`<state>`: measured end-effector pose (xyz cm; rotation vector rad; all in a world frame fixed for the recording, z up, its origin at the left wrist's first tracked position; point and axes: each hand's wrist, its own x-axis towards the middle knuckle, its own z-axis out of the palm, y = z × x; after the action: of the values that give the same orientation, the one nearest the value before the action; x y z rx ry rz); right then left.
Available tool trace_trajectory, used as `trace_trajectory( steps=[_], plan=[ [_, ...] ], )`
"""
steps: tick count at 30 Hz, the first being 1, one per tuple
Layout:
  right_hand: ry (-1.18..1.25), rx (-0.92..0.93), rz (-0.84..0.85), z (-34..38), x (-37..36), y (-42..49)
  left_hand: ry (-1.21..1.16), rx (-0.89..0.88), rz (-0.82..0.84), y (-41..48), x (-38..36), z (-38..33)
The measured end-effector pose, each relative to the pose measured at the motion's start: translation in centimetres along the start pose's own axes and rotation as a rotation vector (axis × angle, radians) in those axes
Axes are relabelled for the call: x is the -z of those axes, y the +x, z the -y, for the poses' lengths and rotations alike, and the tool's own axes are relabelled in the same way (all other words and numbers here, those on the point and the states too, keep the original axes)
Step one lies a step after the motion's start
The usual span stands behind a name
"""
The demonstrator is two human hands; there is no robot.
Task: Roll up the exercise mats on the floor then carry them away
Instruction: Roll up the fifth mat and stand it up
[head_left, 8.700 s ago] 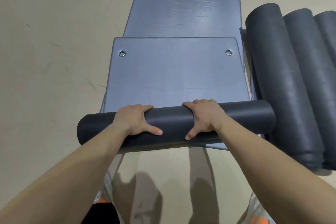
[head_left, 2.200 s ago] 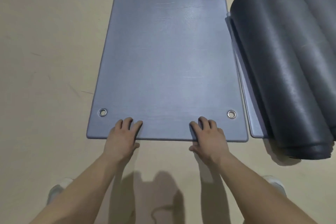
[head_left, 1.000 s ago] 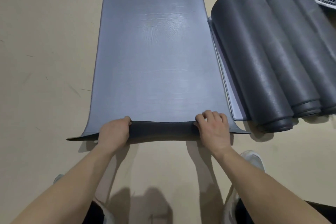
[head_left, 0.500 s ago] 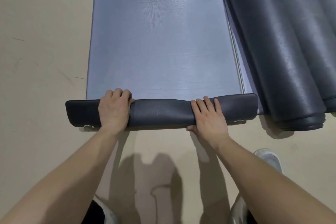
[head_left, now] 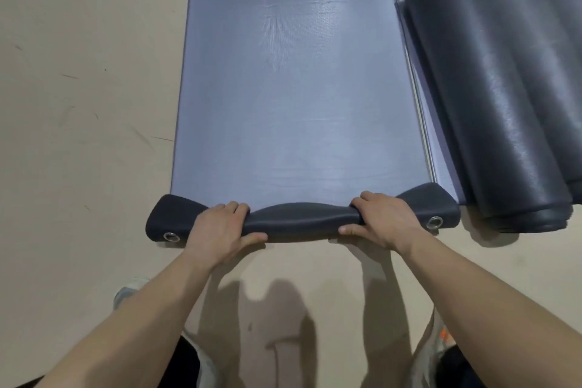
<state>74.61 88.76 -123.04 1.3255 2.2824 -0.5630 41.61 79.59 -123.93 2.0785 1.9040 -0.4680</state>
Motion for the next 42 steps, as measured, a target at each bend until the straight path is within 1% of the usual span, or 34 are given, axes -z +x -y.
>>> trace_trajectory(
  steps=[2,5,7,8,9,10,11,12,13,14,15,16,17,18,19,20,21,22,23,24,26,28,30,32,35,36,38,40,41,42],
  plan=[
    [0.022,-0.001,0.097,-0.2,0.0,-0.8,-0.01,0.017,0.12,-1.2,0.9,-0.1],
    [0.158,-0.037,0.228,-0.5,0.1,-1.5,-0.075,0.04,0.258,-1.9,1.7,-0.5],
    [0.213,-0.071,0.238,-0.7,0.6,-1.7,-0.151,0.078,0.323,-1.3,1.7,-0.5],
    [0.187,-0.076,0.161,-0.5,0.5,-1.8,-0.191,0.103,0.353,-0.8,1.7,-0.3],
    [0.127,-0.081,-0.003,-0.1,0.2,-1.9,-0.229,0.124,0.376,-0.1,1.8,0.1],
    [0.069,-0.081,-0.213,0.5,-0.5,-2.1,-0.265,0.145,0.399,0.7,2.1,0.4],
    [0.022,-0.067,-0.382,1.5,-1.4,-2.6,-0.294,0.166,0.43,1.4,2.4,0.6],
    [-0.003,-0.039,-0.473,2.5,-2.4,-3.2,-0.31,0.185,0.456,2.1,2.6,0.8],
    [-0.012,-0.012,-0.477,3.5,-3.1,-3.7,-0.306,0.204,0.472,2.6,2.8,1.0],
    [-0.039,0.01,-0.414,4.1,-3.7,-3.9,-0.286,0.228,0.474,3.1,3.0,0.9],
    [-0.087,0.014,-0.313,4.2,-3.9,-3.6,-0.259,0.253,0.438,3.3,3.1,0.7],
    [-0.135,0.002,-0.224,4.1,-3.4,-2.9,-0.214,0.273,0.339,3.3,3.0,0.2],
    [-0.151,-0.009,-0.14,3.8,-2.5,-1.9,-0.162,0.285,0.166,3.2,2.7,-0.4],
    [-0.135,-0.011,-0.073,3.4,-1.4,-0.6,-0.128,0.273,-0.048,2.7,2.2,-1.3],
    [-0.091,0.001,-0.022,3.0,-0.2,0.9,-0.11,0.235,-0.226,1.9,1.4,-2.6],
    [-0.045,0.012,0.047,2.6,0.9,2.3,-0.119,0.172,-0.331,1.0,0.4,-3.8],
    [-0.011,0.022,0.106,2.3,1.7,3.6,-0.15,0.116,-0.333,0.3,-0.6,-4.8],
    [0.006,0.035,0.133,2.1,2.3,4.4,-0.164,0.075,-0.264,-0.2,-1.7,-5.3],
    [-0.006,0.048,0.115,2.0,2.2,4.7,-0.143,0.031,-0.189,-0.5,-2.6,-5.2],
    [-0.032,0.05,0.069,2.0,1.9,4.3,-0.105,-0.015,-0.157,-0.4,-3.2,-4.8],
    [-0.093,0.023,-0.082,2.2,0.1,2.4,-0.081,-0.056,-0.121,0.4,-3.1,-3.5],
    [-0.186,0.002,-0.215,2.6,-2.1,0.4,-0.149,-0.095,-0.078,1.5,-2.0,-2.8],
    [-0.234,-0.019,-0.283,2.4,-3.4,0.2,-0.244,-0.121,-0.016,2.2,-1.0,-2.3],
    [-0.202,-0.044,-0.237,2.3,-2.3,1.4,-0.262,-0.133,-0.006,2.3,-0.4,-1.9],
    [-0.11,-0.038,-0.071,2.1,0.2,3.0,-0.058,-0.106,-0.145,2.1,-1.1,-1.7],
    [-0.066,-0.033,-0.011,2.0,0.9,3.2,-0.022,-0.084,-0.163,2.0,-1.4,-1.8],
    [0.006,-0.024,0.098,1.8,1.9,3.3,-0.019,-0.056,-0.128,2.0,-1.0,-2.2],
    [0.068,-0.036,0.16,2.0,2.4,2.5,-0.051,-0.053,-0.025,1.9,0.4,-2.4],
    [0.075,-0.045,0.147,2.2,2.1,1.5,-0.071,-0.054,0.038,1.9,1.2,-2.5],
    [0.054,-0.054,0.091,2.3,1.3,0.4,-0.09,-0.054,0.103,1.9,2.0,-2.6]
  ],
)
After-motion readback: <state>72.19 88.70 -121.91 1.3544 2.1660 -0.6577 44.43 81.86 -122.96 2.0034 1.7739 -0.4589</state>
